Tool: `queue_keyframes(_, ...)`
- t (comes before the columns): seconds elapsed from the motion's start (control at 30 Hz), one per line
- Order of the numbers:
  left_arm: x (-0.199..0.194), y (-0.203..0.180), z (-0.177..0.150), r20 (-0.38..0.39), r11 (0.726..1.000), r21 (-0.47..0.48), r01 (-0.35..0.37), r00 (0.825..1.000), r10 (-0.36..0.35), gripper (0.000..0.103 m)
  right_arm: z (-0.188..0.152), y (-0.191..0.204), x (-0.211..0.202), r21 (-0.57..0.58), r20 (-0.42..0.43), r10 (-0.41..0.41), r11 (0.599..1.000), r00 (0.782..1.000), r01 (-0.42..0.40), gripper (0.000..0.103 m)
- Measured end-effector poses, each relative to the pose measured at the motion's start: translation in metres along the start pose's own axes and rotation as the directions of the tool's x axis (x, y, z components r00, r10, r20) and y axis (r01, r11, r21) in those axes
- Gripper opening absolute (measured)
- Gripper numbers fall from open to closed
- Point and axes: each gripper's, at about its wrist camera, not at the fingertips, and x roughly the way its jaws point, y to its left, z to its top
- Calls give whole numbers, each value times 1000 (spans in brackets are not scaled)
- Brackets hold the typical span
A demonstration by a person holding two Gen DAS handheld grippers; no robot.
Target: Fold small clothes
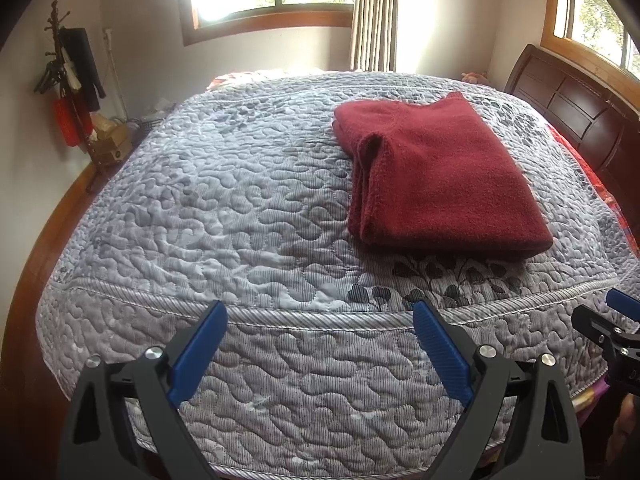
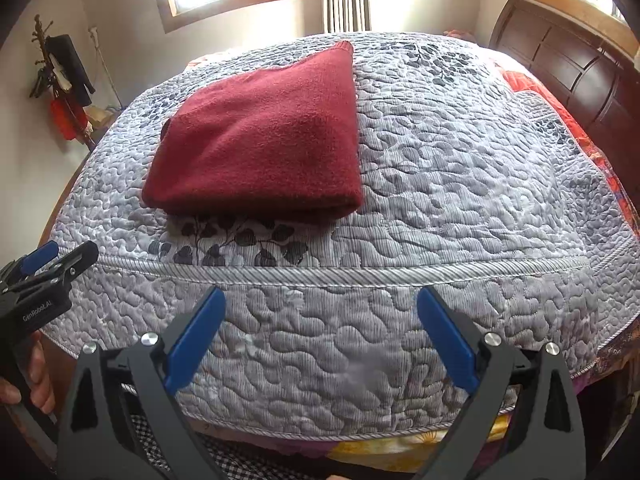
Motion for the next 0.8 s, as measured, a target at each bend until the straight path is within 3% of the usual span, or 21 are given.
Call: queue_keyframes(0.8, 8, 7, -6, -21, 1000, -16, -21, 1000, 21, 94, 3, 9, 12, -17, -26, 29, 999, 999, -30, 96)
